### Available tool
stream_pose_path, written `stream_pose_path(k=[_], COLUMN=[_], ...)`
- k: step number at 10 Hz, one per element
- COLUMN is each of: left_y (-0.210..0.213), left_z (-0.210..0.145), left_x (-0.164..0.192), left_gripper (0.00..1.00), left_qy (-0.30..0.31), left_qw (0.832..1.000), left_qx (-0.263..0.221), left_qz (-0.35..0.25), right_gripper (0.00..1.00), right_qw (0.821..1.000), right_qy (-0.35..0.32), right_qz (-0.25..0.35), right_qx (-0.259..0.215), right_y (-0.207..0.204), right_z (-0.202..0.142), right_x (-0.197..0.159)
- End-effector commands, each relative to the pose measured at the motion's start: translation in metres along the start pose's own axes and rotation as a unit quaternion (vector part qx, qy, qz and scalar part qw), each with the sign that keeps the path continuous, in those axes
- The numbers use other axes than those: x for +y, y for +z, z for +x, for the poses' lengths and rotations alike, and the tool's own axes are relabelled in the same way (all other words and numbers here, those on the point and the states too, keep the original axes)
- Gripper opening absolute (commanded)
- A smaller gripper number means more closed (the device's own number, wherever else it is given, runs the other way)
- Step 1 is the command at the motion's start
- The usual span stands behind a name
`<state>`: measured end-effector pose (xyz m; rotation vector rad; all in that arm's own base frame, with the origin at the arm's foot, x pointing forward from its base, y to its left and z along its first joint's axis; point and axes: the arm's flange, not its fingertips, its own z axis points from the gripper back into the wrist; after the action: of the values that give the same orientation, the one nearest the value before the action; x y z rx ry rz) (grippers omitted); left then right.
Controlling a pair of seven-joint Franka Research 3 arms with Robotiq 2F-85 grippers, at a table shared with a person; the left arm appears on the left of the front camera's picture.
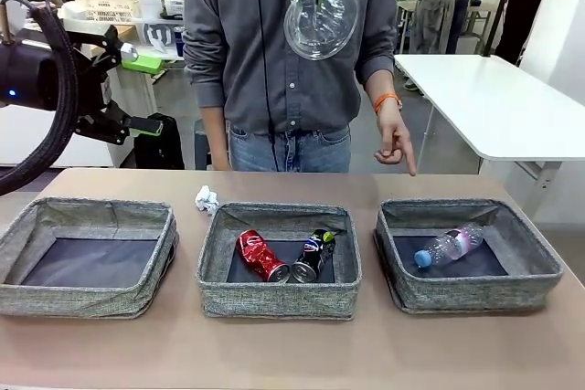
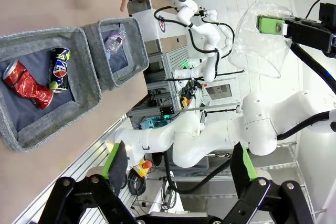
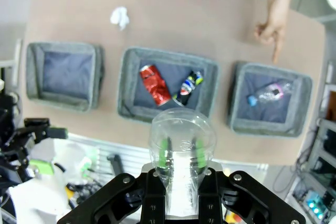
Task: Sort the waste into the appropriate baskets.
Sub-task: Place the picked waste into the Fabric basket indicated by the person.
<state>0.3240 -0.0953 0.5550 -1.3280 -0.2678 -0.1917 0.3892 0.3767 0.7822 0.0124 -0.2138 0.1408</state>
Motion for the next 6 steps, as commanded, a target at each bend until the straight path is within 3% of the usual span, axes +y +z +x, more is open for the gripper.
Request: stream_pose_path(k=[1, 6], left_y=[0.0004, 0.0004], left_z=[-0.0001, -0.0001], left_x=[-0.0023, -0.0023], left_gripper=[1.00, 1.00], left_qy=[0.004, 0.004], left_qw=[1.000, 1.000], left_qx=[-0.001, -0.001], left_qz=[-0.003, -0.003], right_gripper=[0.20, 0.20], right_qw=[1.000, 1.000], right_qy=[0.000, 0.000], right_qz=[-0.001, -0.001], right_qx=[-0.003, -0.003], right_y=[0.0019, 0.0019], right_z=[-0.0019, -0.0019], right_x=[-0.0010, -0.0010])
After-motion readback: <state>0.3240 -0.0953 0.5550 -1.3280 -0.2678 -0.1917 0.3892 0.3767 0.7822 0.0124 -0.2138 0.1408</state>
